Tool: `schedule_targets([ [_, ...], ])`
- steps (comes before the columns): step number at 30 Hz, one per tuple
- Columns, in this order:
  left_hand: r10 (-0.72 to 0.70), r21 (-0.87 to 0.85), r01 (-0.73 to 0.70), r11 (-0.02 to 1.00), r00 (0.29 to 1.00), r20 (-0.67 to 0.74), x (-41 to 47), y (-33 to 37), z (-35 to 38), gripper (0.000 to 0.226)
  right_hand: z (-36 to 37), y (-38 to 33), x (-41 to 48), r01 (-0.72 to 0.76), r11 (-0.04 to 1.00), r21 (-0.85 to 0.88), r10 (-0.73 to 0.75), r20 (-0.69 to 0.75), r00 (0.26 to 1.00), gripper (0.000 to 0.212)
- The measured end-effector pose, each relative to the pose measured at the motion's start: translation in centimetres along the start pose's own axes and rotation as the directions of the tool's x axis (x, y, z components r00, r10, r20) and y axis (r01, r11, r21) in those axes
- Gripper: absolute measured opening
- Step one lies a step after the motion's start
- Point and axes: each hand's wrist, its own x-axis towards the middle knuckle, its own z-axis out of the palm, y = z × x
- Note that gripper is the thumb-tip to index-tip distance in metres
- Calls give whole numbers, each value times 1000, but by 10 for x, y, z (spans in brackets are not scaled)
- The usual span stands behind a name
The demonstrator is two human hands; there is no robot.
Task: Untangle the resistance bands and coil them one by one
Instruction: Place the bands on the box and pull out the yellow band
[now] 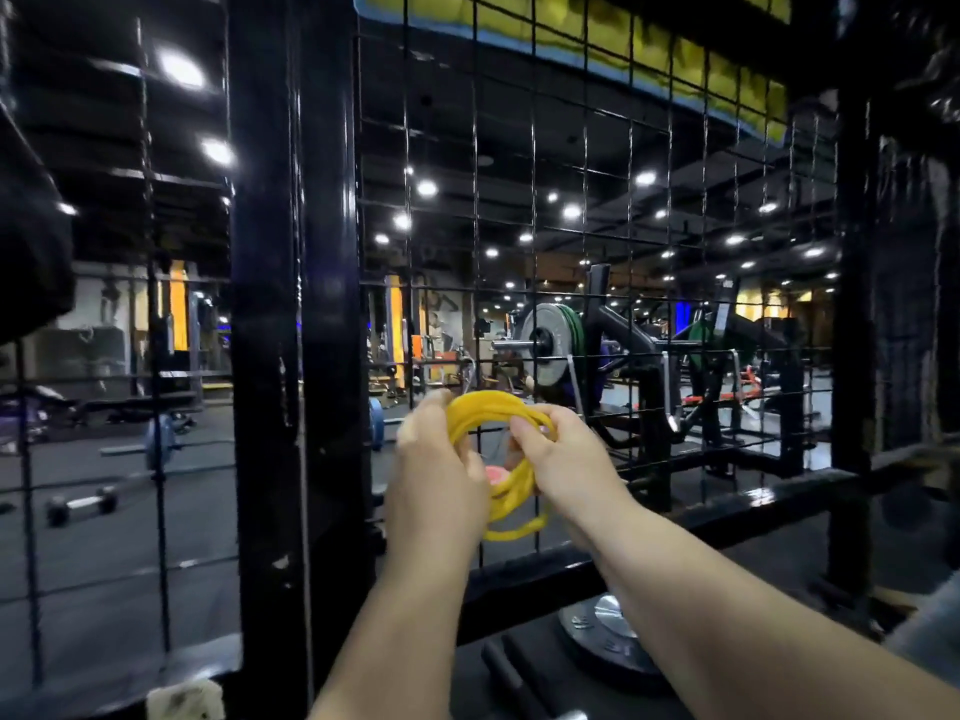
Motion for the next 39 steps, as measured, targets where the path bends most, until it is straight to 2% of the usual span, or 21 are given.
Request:
schedule_targets([
  [4, -50, 9, 49, 999, 996, 77, 5, -5, -2, 48, 7, 0, -2, -182, 923, 340, 142, 141, 980, 15],
  [7, -55, -93, 67, 993, 991, 122, 8, -5, -5, 35, 4, -1, -6, -329, 796, 509, 223, 258, 940, 17],
  [9, -44, -215, 79, 974, 986, 160, 7, -6, -8, 24, 5, 1, -9, -417, 717, 559, 281, 316, 906, 19],
  [12, -60, -360, 127, 924, 979, 193, 4, -7, -11, 20, 9, 12, -14, -459, 741, 489, 303, 367, 880, 31],
  [16, -87, -425, 185, 886, 967, 240, -3, -11, -12, 21, 8, 22, -26, -381, 835, 397, 231, 376, 897, 18],
  [18, -103, -379, 185, 907, 969, 225, -9, -17, -11, 19, 9, 28, -33, -323, 894, 311, 206, 354, 912, 18],
  [21, -142, -280, 187, 942, 975, 173, -20, -29, -6, 20, 11, 38, -40, -262, 947, 185, 206, 275, 939, 27],
  [25, -146, -169, 165, 972, 982, 117, -40, -39, 1, 23, 15, 40, -48, -177, 983, 45, 163, 215, 963, 9],
  [29, -151, -114, 156, 981, 987, 48, -52, -43, 4, 23, 12, 38, -52, -85, 993, -86, 99, 178, 979, 16],
  [34, -140, -95, 144, 985, 989, 44, -58, -45, 8, 11, 7, 44, -59, -102, 983, -152, 125, 146, 981, 22],
  [37, -166, -143, 173, 974, 984, 57, -56, -46, 8, 13, 4, 51, -61, -123, 974, -191, 153, 155, 976, 28],
  [39, -202, -200, 216, 956, 975, 90, -53, -48, 9, 15, 1, 53, -61, -123, 965, -232, 161, 155, 975, 42],
])
